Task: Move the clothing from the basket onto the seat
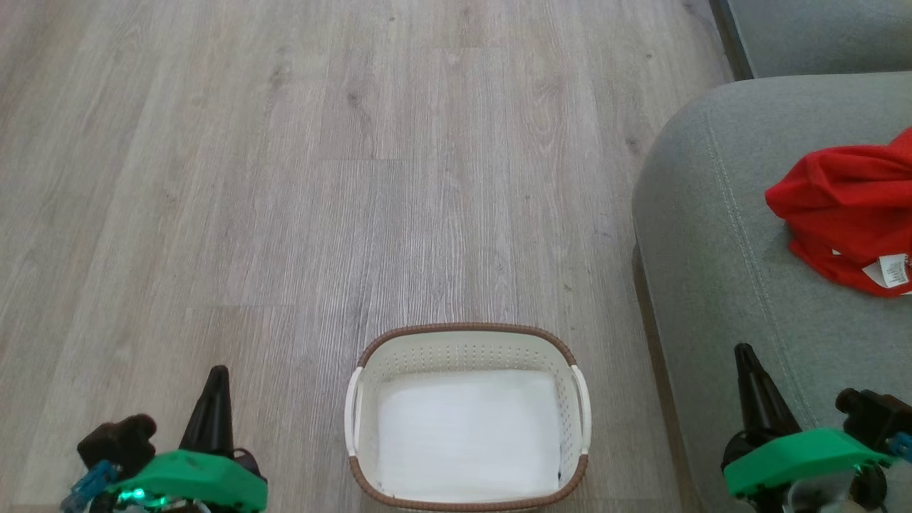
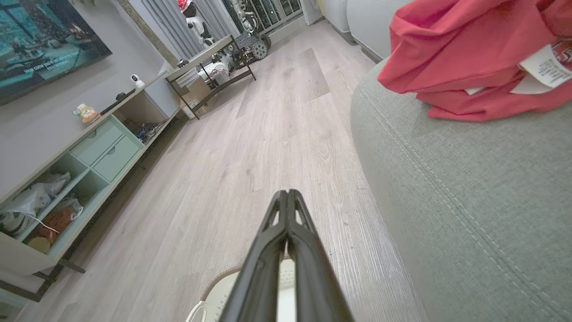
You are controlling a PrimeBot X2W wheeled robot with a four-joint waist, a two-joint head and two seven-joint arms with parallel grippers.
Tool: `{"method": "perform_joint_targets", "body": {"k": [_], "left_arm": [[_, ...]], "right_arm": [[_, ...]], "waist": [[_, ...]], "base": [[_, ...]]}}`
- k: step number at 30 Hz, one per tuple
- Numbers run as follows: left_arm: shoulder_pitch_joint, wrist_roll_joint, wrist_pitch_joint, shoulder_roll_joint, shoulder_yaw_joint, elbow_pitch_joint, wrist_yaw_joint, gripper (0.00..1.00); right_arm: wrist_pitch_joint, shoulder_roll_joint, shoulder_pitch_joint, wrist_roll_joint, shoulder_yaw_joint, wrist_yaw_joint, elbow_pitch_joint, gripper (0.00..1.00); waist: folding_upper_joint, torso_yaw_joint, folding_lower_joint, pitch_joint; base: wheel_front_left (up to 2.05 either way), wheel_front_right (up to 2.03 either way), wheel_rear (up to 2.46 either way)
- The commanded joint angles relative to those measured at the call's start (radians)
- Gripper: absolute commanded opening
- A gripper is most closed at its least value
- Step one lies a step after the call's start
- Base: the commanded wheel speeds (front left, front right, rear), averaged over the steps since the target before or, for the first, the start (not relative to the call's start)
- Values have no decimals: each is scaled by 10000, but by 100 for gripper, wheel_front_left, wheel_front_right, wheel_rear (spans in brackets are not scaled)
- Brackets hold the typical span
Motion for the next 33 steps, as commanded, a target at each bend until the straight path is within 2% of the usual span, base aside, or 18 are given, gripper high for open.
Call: {"method": "perform_joint_targets", "body": {"k": [1, 33], "left_arm": [[-479, -363, 73, 28, 171, -348, -49, 0], [-812, -3901, 964, -47, 568, -377, -169, 0]], "right_arm": [[84, -60, -423, 320, -102, -1, -268, 0], [930, 157, -847, 3390, -433, -2, -106, 0]], "waist": [[-1, -6, 0, -6], [-1, -111, 0, -97]], "base": [[0, 0, 0], [0, 0, 0]]}}
